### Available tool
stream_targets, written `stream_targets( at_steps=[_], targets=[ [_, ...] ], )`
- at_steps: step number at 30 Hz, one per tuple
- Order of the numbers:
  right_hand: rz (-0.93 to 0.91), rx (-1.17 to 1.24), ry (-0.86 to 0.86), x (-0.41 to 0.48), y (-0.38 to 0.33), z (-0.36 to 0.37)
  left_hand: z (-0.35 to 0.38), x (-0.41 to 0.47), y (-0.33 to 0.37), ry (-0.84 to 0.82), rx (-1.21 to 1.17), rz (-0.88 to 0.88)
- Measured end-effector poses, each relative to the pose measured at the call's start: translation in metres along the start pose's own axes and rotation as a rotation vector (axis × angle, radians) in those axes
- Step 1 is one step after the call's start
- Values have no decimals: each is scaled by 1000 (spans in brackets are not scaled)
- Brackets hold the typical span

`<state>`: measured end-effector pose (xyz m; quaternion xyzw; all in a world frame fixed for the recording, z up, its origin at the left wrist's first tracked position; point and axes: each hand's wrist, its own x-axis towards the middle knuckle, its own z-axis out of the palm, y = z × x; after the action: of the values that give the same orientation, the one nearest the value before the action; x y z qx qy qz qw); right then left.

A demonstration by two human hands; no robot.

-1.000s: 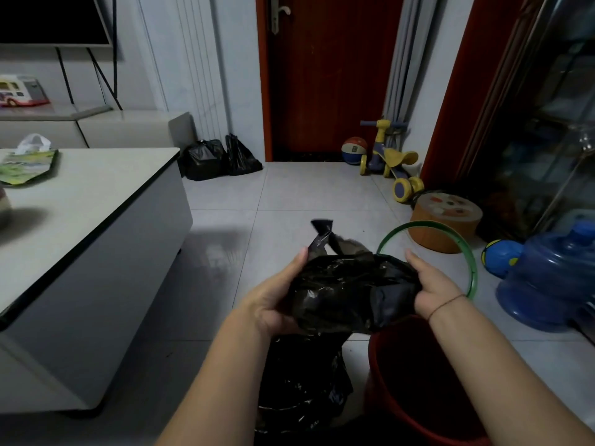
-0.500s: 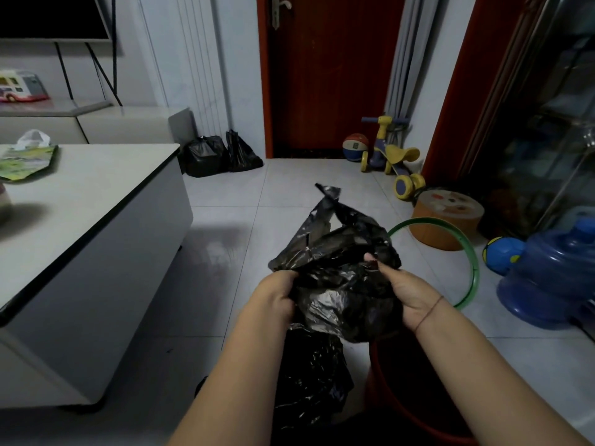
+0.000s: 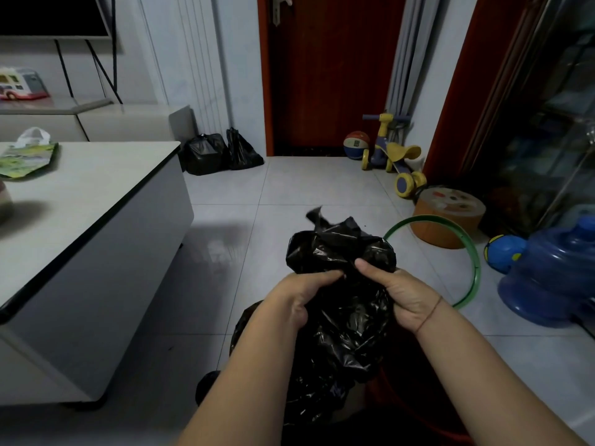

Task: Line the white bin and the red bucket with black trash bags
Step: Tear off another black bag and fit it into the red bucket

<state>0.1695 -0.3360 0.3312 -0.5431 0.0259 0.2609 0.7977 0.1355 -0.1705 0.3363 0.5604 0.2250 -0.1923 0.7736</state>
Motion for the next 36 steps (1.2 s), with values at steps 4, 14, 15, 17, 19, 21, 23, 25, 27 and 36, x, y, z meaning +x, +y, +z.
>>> stream_targets(
  at_steps=[4, 14, 15, 17, 19, 21, 23, 25, 27, 36],
  targets=[
    [-87, -64, 211, 4, -5, -10, -12, 10, 5, 224, -206, 102],
    [119, 117, 74, 3, -11, -16, -21, 0, 10, -14, -195, 74],
    [110, 125, 31, 2, -11, -14, -20, -1, 11, -71, -194, 100],
    [95, 140, -14, 1, -10, -10, -18, -4, 12, -172, -202, 132],
    [66, 126, -21, 1, -9, -4, -14, -6, 9, -223, -99, 128],
    [17, 53, 23, 4, -8, -1, -8, -3, 3, -143, 97, 155],
    [-7, -8, 10, 3, -7, 3, -1, 1, -1, 38, 164, 239],
    [3, -78, -68, -1, -6, 7, 4, 5, -3, 171, 121, 296],
    [-10, -168, -100, -3, -4, 11, 6, 7, 0, 243, 118, 352],
    [-184, 99, 266, 6, -15, -18, -22, 10, 11, 658, -228, 431]
  ],
)
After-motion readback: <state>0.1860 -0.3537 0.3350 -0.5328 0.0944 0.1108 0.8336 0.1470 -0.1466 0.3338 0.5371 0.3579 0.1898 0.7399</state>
